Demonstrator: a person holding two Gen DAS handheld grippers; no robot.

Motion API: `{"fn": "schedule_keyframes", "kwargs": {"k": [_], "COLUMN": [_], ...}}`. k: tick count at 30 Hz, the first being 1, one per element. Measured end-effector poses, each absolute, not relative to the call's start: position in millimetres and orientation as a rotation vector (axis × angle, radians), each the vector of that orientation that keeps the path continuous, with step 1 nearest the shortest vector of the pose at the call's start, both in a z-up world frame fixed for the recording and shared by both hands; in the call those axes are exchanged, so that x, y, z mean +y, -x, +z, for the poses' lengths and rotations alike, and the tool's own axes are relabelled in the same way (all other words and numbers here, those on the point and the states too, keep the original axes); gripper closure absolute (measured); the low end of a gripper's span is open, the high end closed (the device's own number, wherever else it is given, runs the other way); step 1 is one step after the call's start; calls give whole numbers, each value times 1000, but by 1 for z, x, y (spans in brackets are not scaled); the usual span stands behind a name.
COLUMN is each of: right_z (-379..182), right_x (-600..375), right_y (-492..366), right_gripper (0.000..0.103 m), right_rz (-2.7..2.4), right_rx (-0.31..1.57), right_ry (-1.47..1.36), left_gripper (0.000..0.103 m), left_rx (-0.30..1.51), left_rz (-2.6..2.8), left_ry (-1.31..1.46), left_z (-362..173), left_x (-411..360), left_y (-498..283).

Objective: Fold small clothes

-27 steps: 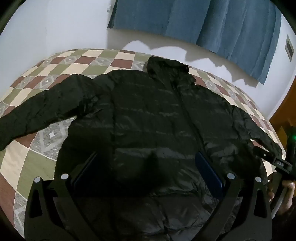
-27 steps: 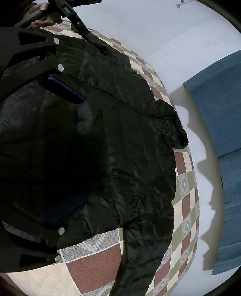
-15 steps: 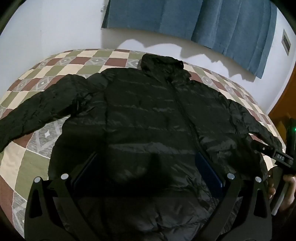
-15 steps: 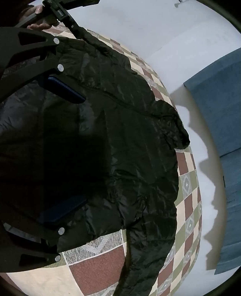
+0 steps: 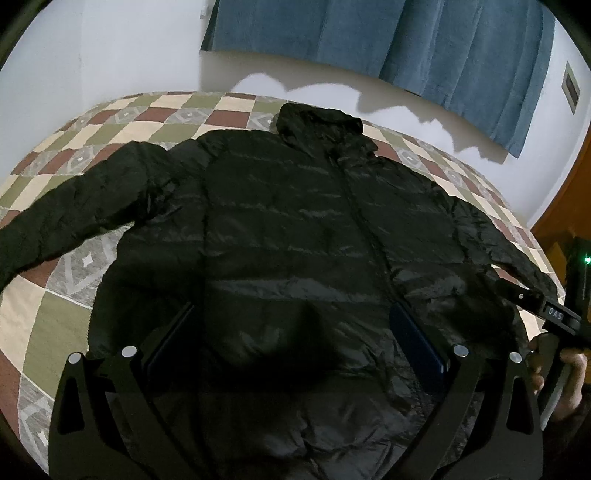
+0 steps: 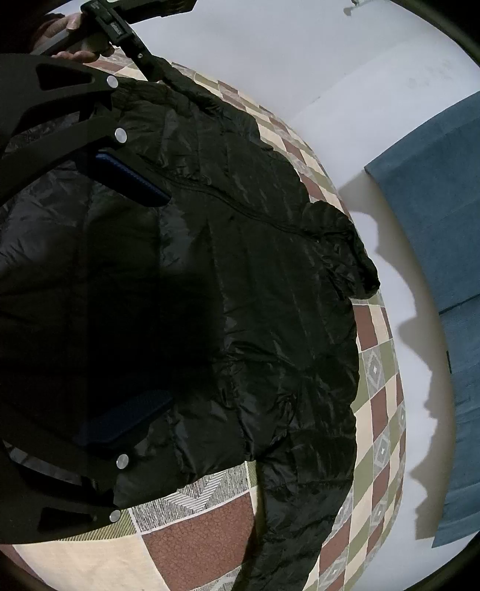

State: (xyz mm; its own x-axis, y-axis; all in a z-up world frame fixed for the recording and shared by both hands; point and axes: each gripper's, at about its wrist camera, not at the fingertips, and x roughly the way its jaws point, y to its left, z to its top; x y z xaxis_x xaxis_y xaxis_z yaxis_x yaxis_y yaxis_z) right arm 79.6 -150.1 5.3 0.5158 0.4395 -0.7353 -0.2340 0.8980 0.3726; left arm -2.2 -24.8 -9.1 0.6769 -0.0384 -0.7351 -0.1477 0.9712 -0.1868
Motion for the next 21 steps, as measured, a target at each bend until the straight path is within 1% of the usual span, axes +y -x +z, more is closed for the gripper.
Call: {"fn": "schedule_keyframes", "kwargs": {"k": [21], "right_z": [7], "right_x": [-147], "right_y": [-79], "right_gripper": [4], "right_rz": [412], "right_rx": [947], "right_ry": [-239], "left_gripper": [2], "left_rx": [825], "left_rz": [43], "left_ry": [246], "left_z": [-6], "left_x": [-28], "left_y": [3]}}
